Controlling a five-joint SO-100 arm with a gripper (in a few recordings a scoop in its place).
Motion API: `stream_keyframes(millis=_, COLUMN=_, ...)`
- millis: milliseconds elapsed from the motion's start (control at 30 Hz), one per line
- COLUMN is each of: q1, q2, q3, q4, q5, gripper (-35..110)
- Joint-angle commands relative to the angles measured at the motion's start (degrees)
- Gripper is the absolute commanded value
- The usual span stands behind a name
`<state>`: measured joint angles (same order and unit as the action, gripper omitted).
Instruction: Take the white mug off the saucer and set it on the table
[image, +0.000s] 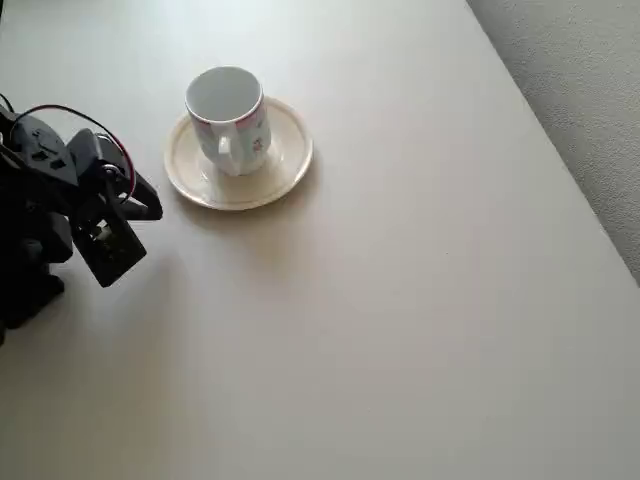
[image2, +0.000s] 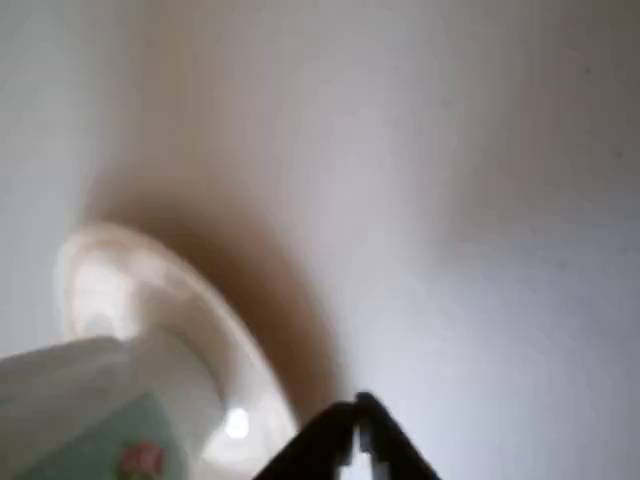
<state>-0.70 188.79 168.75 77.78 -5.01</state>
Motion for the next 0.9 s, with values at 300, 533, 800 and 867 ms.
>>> stream_keyframes(millis=300, q1=0.8, q2=0.1, q3=0.1, q4=-0.1, q5=0.3, gripper=-2)
stream_keyframes(millis=533, q1=0.8, q2=0.1, q3=0.1, q4=-0.1, q5=0.3, gripper=-2)
stream_keyframes(millis=800, q1=-0.4, q2=0.1, q3=0.1, q4=-0.1, q5=-0.8, gripper=-1)
stream_keyframes(millis=867, q1=-0.9, q2=0.1, q3=0.8, q4=-3.1, q5=-14.1, gripper=1)
